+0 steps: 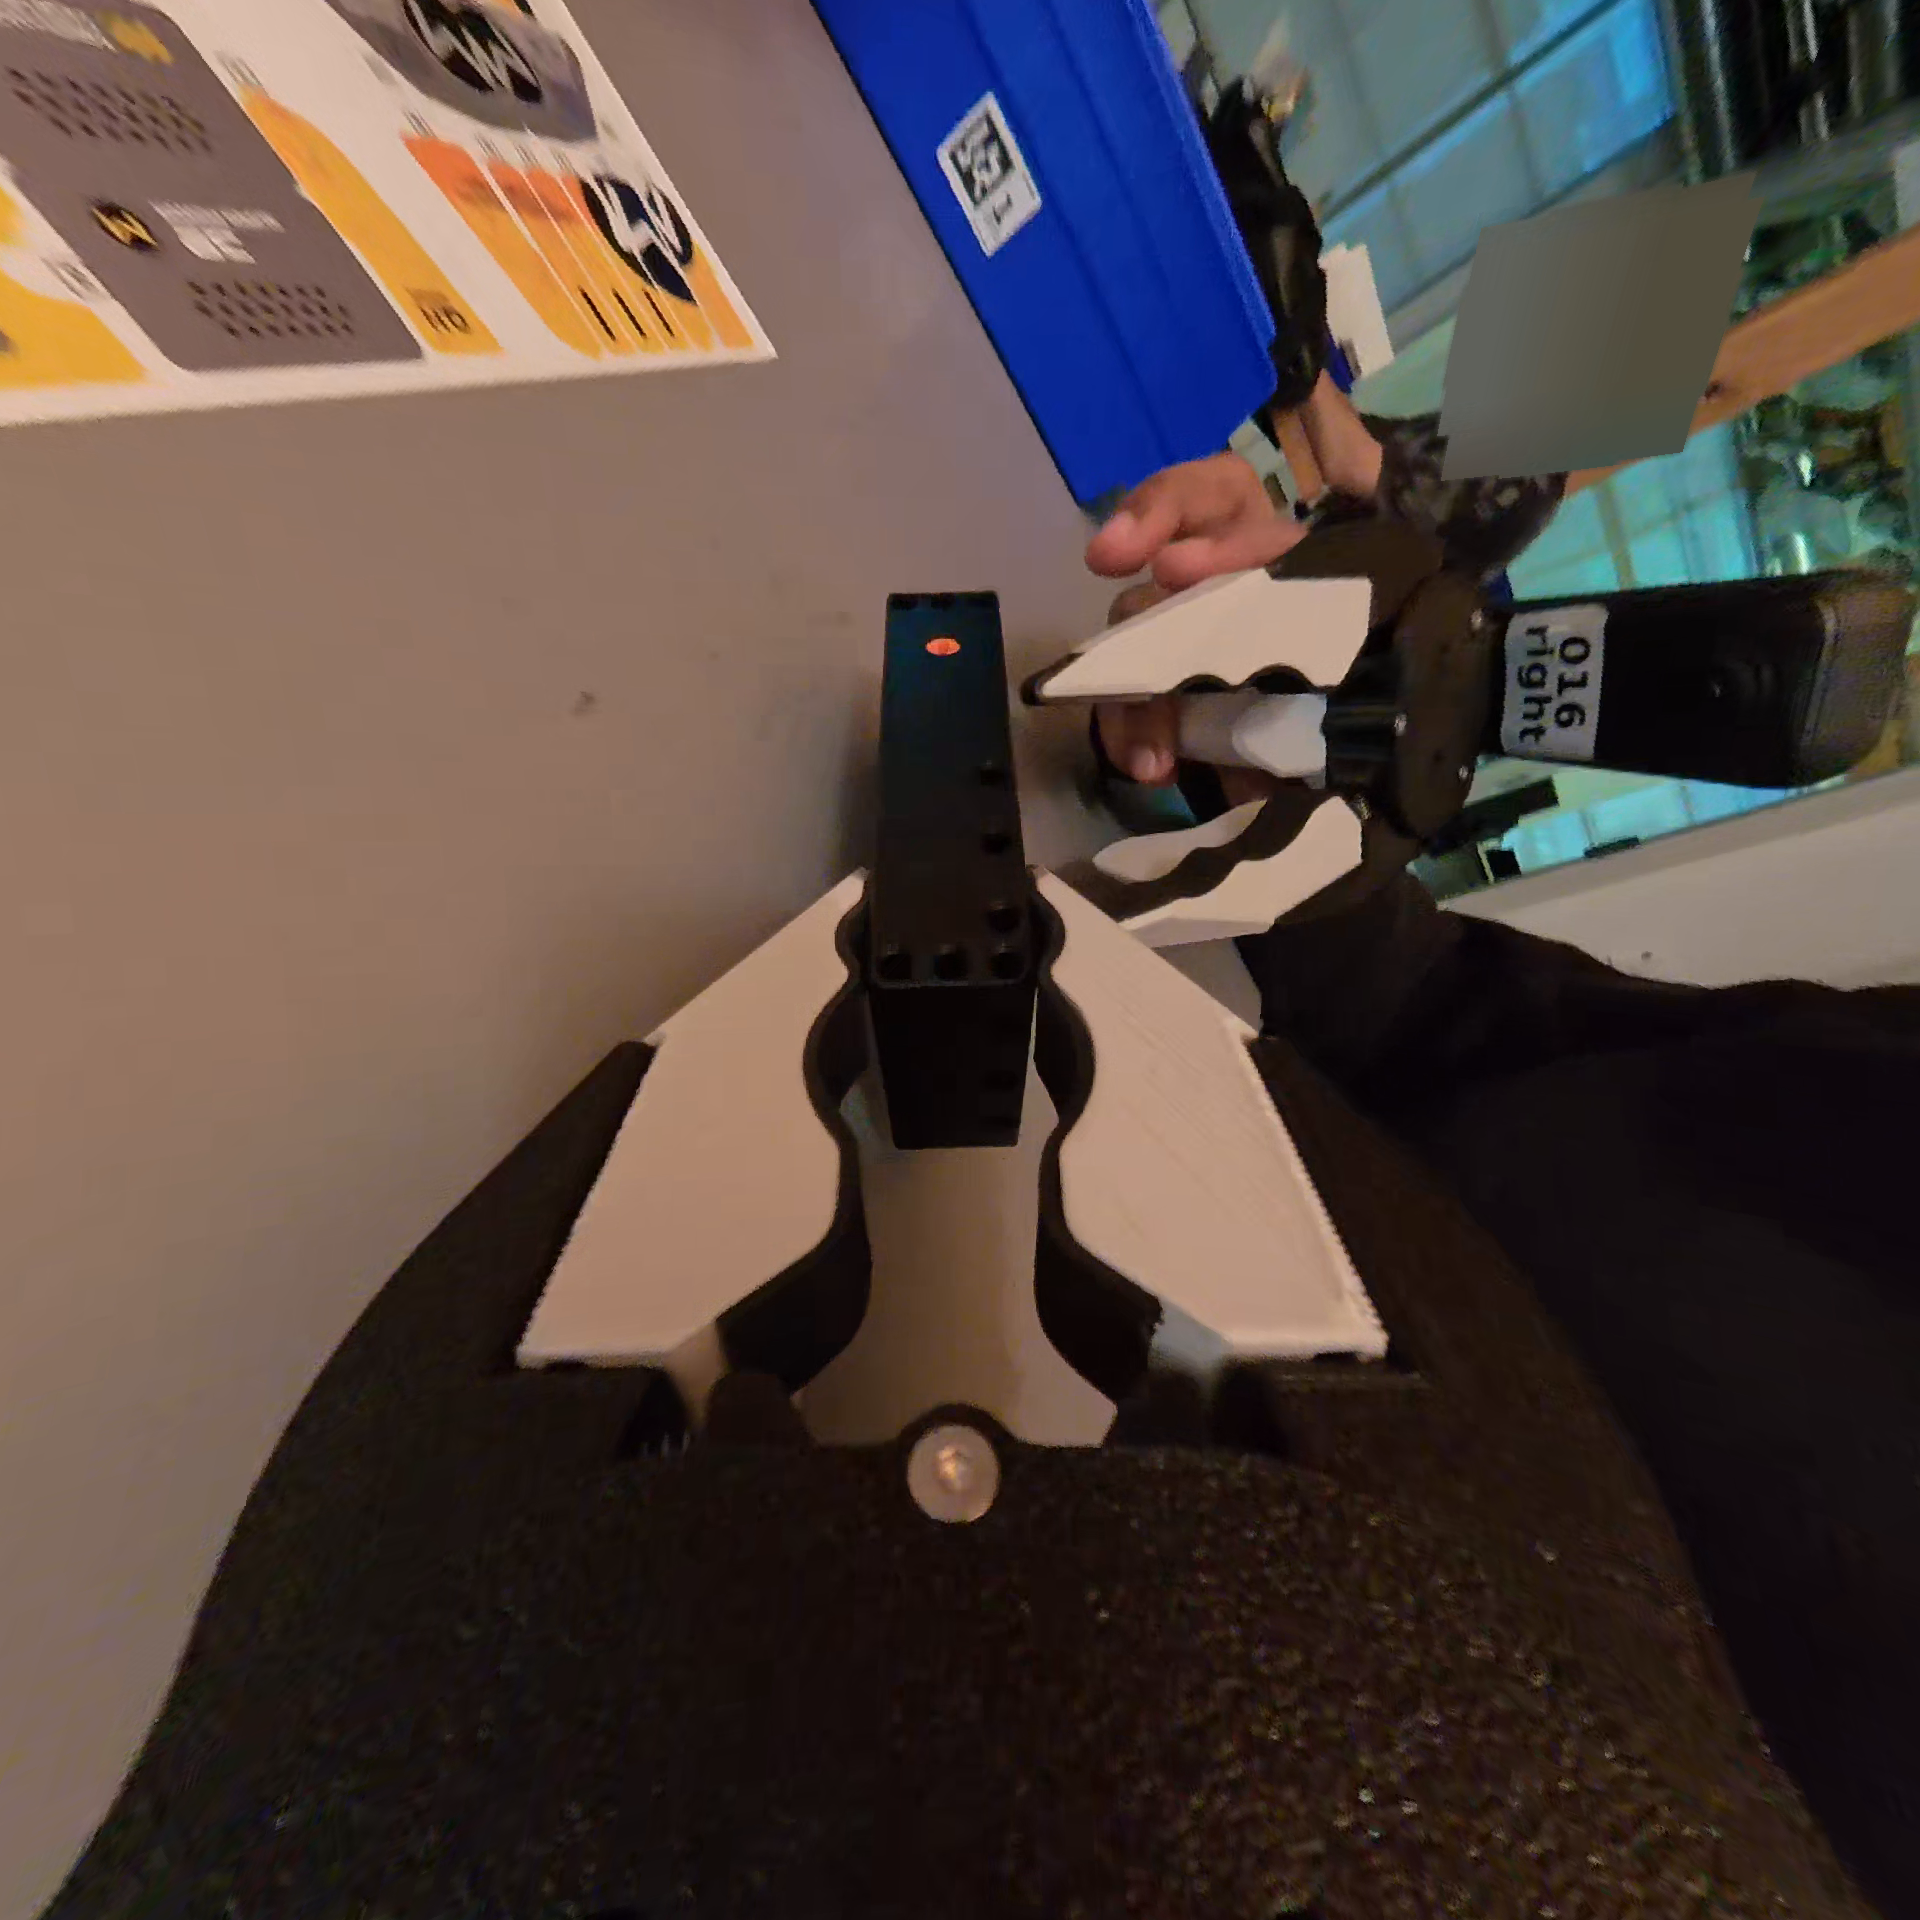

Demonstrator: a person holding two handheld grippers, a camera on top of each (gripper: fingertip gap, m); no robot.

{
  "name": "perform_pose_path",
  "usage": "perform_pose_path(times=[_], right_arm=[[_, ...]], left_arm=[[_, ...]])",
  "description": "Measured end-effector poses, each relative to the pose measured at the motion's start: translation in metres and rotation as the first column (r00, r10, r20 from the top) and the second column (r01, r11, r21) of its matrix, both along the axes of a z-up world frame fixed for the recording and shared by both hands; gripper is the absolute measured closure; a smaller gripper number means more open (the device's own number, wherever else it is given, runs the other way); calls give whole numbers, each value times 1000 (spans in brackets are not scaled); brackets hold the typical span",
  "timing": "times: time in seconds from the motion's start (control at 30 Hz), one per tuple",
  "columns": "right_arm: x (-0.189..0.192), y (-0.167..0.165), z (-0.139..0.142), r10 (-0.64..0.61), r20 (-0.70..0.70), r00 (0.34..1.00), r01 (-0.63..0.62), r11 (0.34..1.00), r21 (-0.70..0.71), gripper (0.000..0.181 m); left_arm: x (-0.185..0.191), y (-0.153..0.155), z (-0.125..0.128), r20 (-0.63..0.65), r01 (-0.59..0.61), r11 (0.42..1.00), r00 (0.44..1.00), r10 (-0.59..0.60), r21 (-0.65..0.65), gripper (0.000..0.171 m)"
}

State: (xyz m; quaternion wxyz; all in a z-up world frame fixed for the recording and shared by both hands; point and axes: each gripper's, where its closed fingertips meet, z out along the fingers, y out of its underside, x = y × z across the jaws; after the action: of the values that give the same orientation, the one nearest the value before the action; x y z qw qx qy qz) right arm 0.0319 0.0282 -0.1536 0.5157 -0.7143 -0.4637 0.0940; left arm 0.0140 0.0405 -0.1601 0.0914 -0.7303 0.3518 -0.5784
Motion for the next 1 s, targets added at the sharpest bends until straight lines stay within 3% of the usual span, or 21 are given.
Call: perform_pose_path(times=[0.33,0.5,0.77,0.93,1.0], right_arm=[[-6,-2,3,2,39,999,-5,998,69,127],[7,8,-12,-67,35,997,68,997,-21,127],[22,19,-13,-159,-77,984,145,977,-157,127],[30,24,-12,-208,-129,969,178,961,-213,127],[34,27,-12,-237,-150,960,198,951,-239,127]], left_arm=[[1,-11,-12,-67,67,996,996,-62,67,146],[-3,19,-18,-118,-76,980,988,99,186,132],[-15,50,-25,-187,-175,913,948,258,369,126],[-14,52,-19,-161,-176,888,951,265,424,126],[-13,56,-6,-98,-198,842,954,282,501,126]])
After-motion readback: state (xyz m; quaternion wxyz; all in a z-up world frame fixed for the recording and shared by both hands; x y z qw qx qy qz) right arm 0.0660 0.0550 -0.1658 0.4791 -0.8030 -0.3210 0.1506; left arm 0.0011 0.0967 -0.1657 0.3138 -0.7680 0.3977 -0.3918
